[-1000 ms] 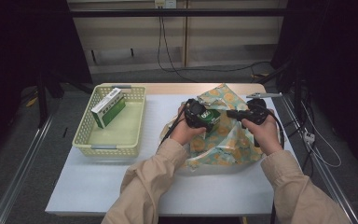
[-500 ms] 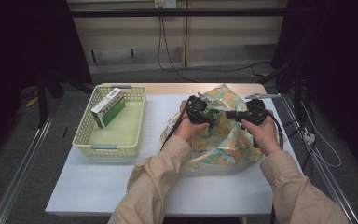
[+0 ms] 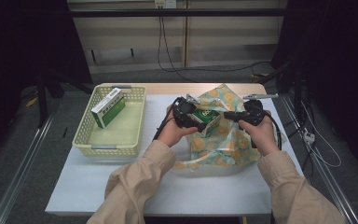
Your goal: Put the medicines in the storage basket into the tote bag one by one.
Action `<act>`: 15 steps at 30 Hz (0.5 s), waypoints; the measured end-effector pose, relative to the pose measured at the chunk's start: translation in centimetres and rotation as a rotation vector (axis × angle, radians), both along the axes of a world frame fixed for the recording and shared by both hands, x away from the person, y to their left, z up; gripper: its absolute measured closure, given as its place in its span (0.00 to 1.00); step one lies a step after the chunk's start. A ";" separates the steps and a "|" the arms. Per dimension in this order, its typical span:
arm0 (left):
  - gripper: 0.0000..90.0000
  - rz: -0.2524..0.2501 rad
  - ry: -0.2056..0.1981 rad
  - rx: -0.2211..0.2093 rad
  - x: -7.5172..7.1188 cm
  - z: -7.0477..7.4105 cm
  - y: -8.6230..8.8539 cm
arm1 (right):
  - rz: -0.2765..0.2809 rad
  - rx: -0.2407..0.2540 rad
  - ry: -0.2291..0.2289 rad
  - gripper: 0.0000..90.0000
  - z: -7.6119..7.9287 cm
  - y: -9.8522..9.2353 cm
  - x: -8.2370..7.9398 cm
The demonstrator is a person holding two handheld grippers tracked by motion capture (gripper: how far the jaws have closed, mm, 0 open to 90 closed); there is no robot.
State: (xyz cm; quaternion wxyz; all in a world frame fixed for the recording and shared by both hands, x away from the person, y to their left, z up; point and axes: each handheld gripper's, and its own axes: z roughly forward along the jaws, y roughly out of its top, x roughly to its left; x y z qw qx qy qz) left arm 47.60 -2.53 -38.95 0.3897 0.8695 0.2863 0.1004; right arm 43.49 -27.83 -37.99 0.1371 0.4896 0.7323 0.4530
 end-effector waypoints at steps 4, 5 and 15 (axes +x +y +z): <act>0.13 -0.005 0.001 -0.013 -0.9 1.2 1.7 | 0.002 -0.004 0.003 1.00 0.0 0.3 -0.1; 0.12 -0.003 0.004 -0.016 -1.1 1.4 2.2 | 0.005 -0.006 0.000 1.00 0.0 0.3 -0.1; 0.13 0.009 0.007 -0.010 -2.1 4.0 6.2 | 0.003 -0.007 -0.004 1.00 0.2 0.6 -0.2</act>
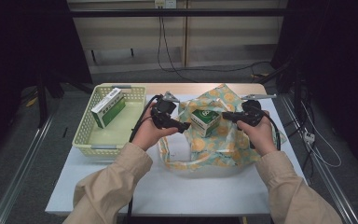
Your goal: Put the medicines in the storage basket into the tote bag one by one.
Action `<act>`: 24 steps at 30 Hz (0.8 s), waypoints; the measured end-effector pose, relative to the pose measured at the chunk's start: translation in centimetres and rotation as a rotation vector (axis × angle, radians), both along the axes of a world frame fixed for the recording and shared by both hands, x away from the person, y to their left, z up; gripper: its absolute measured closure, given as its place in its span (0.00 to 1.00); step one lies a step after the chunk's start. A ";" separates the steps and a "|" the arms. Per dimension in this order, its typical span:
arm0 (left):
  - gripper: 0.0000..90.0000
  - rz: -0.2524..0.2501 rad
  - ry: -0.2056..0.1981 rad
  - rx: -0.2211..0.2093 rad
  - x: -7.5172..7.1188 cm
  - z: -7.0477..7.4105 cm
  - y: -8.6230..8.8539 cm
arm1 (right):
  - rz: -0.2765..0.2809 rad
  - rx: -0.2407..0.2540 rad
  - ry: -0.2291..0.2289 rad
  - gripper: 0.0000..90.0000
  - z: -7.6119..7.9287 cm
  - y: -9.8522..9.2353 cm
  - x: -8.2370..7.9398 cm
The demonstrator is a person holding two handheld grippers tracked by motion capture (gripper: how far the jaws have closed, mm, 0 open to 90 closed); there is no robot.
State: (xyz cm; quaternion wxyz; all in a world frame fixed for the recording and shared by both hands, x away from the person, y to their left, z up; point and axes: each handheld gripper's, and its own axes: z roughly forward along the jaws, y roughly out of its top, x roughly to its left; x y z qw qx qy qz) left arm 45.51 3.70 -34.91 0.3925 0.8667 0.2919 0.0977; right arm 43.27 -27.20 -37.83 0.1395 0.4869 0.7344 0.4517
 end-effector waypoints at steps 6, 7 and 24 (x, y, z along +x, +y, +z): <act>0.13 0.021 -0.019 0.029 0.1 1.7 2.4 | 0.002 0.004 -0.001 1.00 0.0 -0.1 0.0; 0.13 0.026 -0.020 0.034 0.1 1.9 2.8 | 0.001 0.006 -0.001 1.00 0.0 -0.1 0.0; 0.14 0.171 -0.016 0.049 2.6 2.2 10.5 | -0.005 0.010 -0.004 1.00 0.1 -0.6 0.0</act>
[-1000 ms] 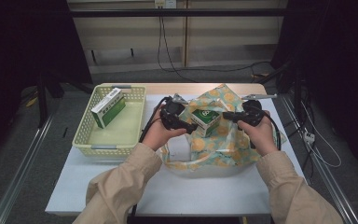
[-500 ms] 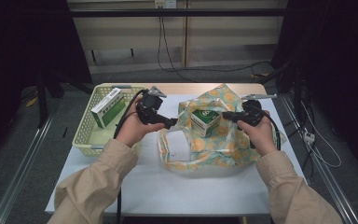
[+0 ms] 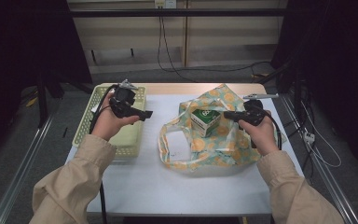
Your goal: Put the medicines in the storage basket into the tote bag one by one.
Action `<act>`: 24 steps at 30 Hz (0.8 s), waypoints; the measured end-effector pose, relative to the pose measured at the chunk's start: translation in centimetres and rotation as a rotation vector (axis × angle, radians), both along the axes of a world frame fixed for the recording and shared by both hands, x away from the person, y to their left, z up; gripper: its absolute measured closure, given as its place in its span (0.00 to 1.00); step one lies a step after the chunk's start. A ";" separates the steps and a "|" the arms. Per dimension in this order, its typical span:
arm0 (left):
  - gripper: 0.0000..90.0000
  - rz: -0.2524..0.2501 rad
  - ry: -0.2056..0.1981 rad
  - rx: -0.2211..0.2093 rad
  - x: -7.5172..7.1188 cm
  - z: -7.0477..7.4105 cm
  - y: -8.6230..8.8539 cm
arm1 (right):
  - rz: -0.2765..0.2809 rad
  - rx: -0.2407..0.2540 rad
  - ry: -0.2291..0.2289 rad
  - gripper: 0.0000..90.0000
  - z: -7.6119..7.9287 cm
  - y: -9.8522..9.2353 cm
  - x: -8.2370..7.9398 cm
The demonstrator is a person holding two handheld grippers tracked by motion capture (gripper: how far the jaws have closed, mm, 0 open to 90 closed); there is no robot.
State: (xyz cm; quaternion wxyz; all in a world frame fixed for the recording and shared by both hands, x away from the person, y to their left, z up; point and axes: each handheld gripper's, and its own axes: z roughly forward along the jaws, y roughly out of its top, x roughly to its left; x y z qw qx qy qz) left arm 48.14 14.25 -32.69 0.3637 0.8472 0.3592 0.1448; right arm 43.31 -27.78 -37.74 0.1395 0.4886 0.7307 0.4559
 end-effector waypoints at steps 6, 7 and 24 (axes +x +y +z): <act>0.14 0.039 0.005 0.014 1.0 -0.5 2.0 | -0.005 0.000 0.001 1.00 0.0 -0.3 0.0; 0.14 0.044 0.007 0.013 1.2 -0.6 2.3 | -0.004 -0.002 0.001 1.00 -0.1 -0.4 0.0; 0.14 0.204 -0.006 0.037 4.1 -3.2 7.4 | -0.004 0.010 0.010 1.00 -0.4 -1.0 0.3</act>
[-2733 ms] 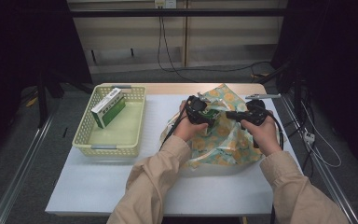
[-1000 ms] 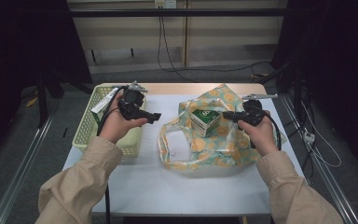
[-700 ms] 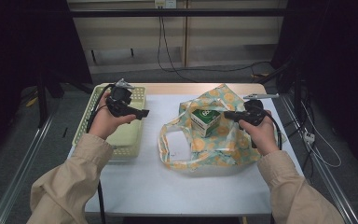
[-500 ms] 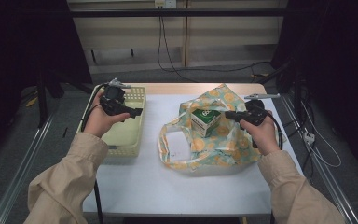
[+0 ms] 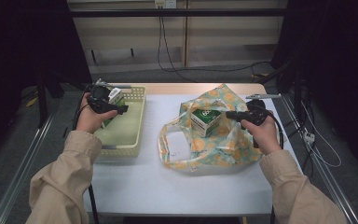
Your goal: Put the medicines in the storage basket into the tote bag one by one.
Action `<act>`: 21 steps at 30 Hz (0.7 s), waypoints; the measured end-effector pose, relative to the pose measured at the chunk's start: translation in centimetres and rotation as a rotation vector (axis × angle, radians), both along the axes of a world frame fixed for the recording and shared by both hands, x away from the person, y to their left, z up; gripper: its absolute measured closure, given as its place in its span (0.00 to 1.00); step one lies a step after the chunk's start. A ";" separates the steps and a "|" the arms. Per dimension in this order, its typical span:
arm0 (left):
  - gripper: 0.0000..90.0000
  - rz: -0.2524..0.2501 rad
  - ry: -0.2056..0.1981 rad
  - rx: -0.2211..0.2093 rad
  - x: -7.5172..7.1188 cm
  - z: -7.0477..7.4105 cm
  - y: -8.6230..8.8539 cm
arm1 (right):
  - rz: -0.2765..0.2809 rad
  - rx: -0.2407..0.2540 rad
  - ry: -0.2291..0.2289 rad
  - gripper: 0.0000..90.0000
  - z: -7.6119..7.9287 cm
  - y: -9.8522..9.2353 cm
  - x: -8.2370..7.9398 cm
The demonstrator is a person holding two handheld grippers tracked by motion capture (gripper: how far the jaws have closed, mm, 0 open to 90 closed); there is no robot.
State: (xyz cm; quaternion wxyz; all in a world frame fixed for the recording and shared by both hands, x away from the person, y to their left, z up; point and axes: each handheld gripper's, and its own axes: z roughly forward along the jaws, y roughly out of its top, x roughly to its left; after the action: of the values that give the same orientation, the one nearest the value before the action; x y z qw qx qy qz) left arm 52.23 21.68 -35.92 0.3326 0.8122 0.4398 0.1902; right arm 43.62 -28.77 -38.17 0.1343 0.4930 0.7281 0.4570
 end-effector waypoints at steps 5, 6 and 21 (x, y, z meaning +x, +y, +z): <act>0.13 0.061 -0.018 0.006 0.8 -0.6 1.8 | 0.003 0.002 0.012 1.00 -0.3 -0.1 0.0; 0.14 0.070 -0.015 0.012 0.9 -0.8 2.0 | 0.004 0.001 0.012 1.00 -0.4 -0.2 0.0; 0.54 0.151 0.051 0.098 1.8 -3.3 2.9 | 0.005 -0.005 0.010 1.00 -0.2 -0.5 -0.1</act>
State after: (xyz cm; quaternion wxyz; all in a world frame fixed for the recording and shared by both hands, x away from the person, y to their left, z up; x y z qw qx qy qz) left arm 53.98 24.56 -39.18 0.2659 0.7966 0.4984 0.2153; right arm 43.56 -29.24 -38.36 0.1306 0.4930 0.7311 0.4531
